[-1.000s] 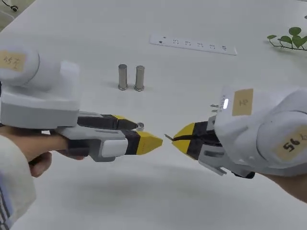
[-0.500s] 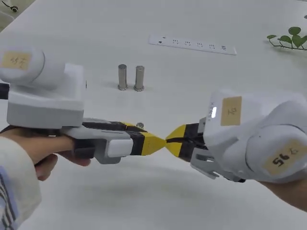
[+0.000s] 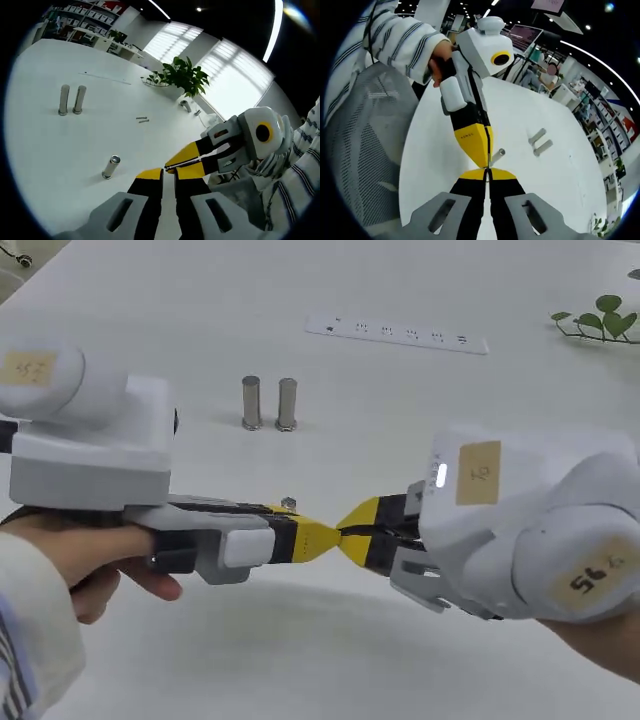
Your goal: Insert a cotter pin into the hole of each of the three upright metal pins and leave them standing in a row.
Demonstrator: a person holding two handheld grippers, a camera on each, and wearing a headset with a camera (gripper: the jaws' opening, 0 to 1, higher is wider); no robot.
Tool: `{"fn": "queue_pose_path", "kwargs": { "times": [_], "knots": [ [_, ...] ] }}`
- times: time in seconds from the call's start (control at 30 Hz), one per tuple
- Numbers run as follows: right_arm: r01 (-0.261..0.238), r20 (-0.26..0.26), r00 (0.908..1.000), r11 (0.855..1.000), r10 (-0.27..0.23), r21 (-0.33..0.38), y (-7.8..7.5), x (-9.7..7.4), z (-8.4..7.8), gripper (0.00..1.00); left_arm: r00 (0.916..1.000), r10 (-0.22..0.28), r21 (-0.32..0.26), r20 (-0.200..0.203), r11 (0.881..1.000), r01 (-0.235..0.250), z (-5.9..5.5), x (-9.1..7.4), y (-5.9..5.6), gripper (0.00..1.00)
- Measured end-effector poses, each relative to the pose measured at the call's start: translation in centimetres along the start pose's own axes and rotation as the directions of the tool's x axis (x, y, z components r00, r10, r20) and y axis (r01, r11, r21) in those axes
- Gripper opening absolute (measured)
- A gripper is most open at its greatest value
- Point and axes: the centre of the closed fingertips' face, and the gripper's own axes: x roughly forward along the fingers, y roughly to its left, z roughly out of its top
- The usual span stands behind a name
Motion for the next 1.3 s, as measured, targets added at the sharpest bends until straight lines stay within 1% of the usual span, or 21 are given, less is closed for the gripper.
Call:
{"fn": "queue_pose_path", "kwargs": {
  "times": [0.17,0.4,0.53,0.73,0.93,1.13,1.3],
  "knots": [
    [0.001,0.004,1.0000,1.000,0.000,-0.006,-0.04,0.01,0.14,0.02,1.0000,-0.004,-0.010,0.006,1.000,0.004,0.16,0.03,-0.06,0.05],
    [0.003,0.009,1.0000,1.000,-0.003,-0.015,-0.20,-0.07,0.36,0.02,0.9999,0.004,-0.014,0.016,1.000,-0.004,0.49,-0.09,0.17,0.02],
    [0.005,0.008,1.0000,1.000,-0.005,-0.028,-0.22,-0.13,0.39,0.02,1.0000,0.003,-0.013,0.005,1.000,-0.003,0.29,-0.10,0.17,0.01],
    [0.010,0.006,0.9999,0.999,-0.010,-0.033,-0.23,-0.27,0.31,0.02,1.0000,0.004,-0.010,0.004,1.000,-0.004,0.30,0.02,0.08,0.01],
    [0.004,0.006,1.0000,0.999,-0.003,-0.036,-0.01,-0.37,0.23,0.02,0.9999,0.003,-0.010,-0.012,1.000,-0.003,0.09,0.06,-0.06,0.00],
    [0.010,0.016,0.9998,0.999,-0.009,-0.042,-0.05,-0.47,0.35,0.02,1.0000,0.007,0.035,-0.001,0.999,-0.007,0.17,-0.07,-0.24,0.00],
    [0.012,0.024,0.9996,0.999,-0.011,-0.047,-0.06,-0.53,0.47,0.03,1.0000,0.007,0.041,0.006,0.999,-0.008,0.26,-0.18,-0.28,0.00]
  ]
}}
